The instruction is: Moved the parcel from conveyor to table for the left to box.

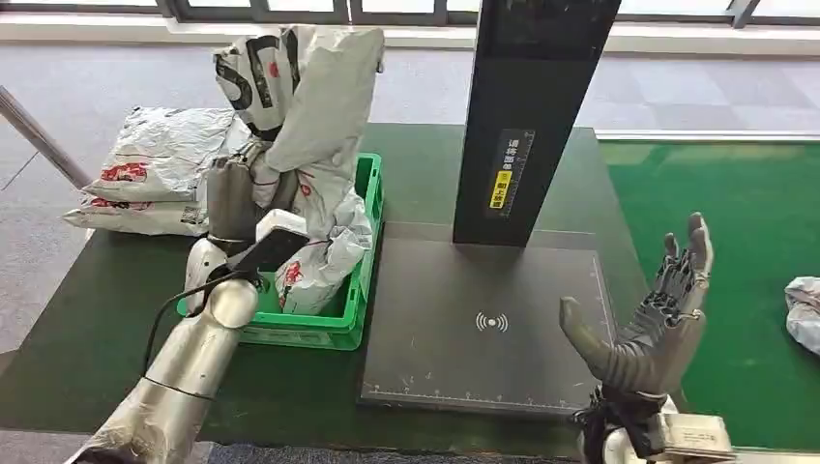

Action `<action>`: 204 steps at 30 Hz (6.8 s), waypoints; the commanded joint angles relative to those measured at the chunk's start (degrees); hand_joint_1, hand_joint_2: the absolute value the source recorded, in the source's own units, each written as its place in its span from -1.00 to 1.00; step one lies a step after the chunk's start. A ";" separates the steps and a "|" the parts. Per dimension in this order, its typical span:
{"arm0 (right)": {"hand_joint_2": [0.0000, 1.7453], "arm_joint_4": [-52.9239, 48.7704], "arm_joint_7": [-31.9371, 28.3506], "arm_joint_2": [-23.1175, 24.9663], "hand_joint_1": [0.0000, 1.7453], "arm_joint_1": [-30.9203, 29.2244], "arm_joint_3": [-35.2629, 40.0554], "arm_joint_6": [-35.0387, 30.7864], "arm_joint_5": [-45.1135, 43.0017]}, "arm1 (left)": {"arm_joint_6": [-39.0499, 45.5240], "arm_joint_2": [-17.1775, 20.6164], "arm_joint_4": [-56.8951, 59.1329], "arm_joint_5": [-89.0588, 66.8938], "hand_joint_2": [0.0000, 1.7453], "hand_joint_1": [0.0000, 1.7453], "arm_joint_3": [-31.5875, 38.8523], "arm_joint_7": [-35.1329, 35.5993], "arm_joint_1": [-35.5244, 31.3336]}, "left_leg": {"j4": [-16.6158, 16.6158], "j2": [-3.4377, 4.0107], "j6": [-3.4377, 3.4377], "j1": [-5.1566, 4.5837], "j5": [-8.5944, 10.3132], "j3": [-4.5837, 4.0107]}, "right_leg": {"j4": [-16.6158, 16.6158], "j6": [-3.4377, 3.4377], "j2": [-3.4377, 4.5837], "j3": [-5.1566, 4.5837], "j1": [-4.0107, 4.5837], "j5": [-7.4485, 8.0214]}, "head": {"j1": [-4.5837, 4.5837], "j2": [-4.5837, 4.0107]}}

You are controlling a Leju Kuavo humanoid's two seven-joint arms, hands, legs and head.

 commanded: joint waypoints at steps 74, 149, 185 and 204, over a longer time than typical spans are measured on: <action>-1.00 20.89 11.78 4.70 -1.00 -3.72 -31.11 -12.90 26.32 | -46.85 -13.38 -26.90 41.99 -1.00 -1.00 14.17 -15.96 33.60 | -0.25 0.20 -0.01 0.02 -0.36 0.52 | -0.40 -0.06 0.15 0.52 0.03 -0.11 | 0.02 0.00; 1.00 89.87 31.68 -17.38 -1.00 -38.17 -63.14 -8.30 61.11 | -56.25 -15.60 -22.76 36.13 1.00 -1.00 25.52 -15.96 36.75 | -0.05 0.15 0.34 -0.16 -0.22 0.20 | -0.33 0.21 0.07 0.35 -0.13 0.05 | 0.00 0.00; 1.00 89.43 39.78 -15.79 1.00 -35.60 -64.15 -5.66 70.82 | -54.87 -13.44 -16.95 35.64 1.00 -1.00 22.69 -15.96 32.78 | 0.03 -0.02 0.38 -0.15 -0.17 0.20 | -0.38 0.34 -0.09 0.43 -0.14 0.05 | 0.00 0.00; 1.00 83.85 13.38 -12.19 1.00 -38.24 -70.49 -14.65 57.02 | -53.74 -14.92 -20.48 35.55 1.00 -1.00 23.08 -15.96 36.00 | 0.08 0.13 0.39 -0.16 -0.21 0.08 | -0.29 0.34 0.07 0.30 -0.15 0.05 | 0.00 0.00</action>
